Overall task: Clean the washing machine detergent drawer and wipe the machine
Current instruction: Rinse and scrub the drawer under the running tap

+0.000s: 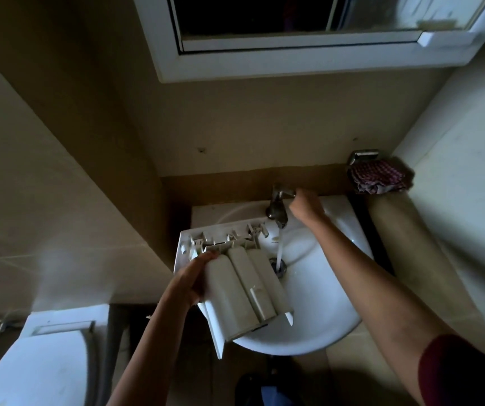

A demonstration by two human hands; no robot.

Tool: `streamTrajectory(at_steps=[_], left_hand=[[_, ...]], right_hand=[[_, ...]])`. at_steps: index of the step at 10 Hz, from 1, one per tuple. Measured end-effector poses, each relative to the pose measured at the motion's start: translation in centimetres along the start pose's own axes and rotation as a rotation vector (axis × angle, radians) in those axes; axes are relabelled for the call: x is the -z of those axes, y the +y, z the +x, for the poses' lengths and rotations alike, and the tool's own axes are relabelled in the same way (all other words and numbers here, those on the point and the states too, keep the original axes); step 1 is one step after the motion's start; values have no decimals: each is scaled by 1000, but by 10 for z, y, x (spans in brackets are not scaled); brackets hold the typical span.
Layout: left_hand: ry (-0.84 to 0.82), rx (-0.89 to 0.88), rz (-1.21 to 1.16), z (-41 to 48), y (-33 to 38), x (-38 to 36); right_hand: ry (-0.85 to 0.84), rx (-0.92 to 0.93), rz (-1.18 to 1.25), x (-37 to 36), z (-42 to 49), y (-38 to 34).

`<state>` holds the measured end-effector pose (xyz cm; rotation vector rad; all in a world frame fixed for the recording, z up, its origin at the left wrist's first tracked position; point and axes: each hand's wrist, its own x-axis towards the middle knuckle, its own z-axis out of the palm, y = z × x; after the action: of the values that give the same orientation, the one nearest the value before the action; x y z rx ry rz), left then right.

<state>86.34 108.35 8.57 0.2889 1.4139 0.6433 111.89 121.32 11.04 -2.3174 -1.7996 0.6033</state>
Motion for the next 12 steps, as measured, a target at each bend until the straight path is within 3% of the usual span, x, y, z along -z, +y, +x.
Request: streamTrajectory(at_steps=[2, 3, 4, 5, 6, 7, 8, 9, 10, 11, 12], left_hand=[[-19, -27, -25, 2, 2, 0], [-20, -39, -11, 3, 4, -5], [-25, -61, 4, 0, 7, -9], [-42, -94, 17, -5, 10, -12], [-76, -162, 32, -12, 14, -11], [-121, -236, 94, -14, 17, -10], [-125, -276, 171, -16, 21, -10], [-174, -322, 259, -19, 26, -12], [-289, -364, 305, -25, 33, -13], [-395, -427, 327, -30, 40, -14], [-442, -447, 287, -33, 47, -17]], right_hand=[[1, 82, -124, -11, -23, -21], [-2, 110, -61, -4, -22, -10], [11, 129, 256, 2, -15, 16], [-21, -50, 1068, 3, -31, 36], [-48, -253, 1293, -25, -44, 60], [-508, -167, 116, -53, -66, 82], [-580, -85, -94, -53, -69, 100], [-262, -180, 507, -17, -63, 79], [-86, -141, 884, 22, -54, 53], [-279, -50, 857, 51, -48, 38], [-554, 61, 501, 66, -47, 32]])
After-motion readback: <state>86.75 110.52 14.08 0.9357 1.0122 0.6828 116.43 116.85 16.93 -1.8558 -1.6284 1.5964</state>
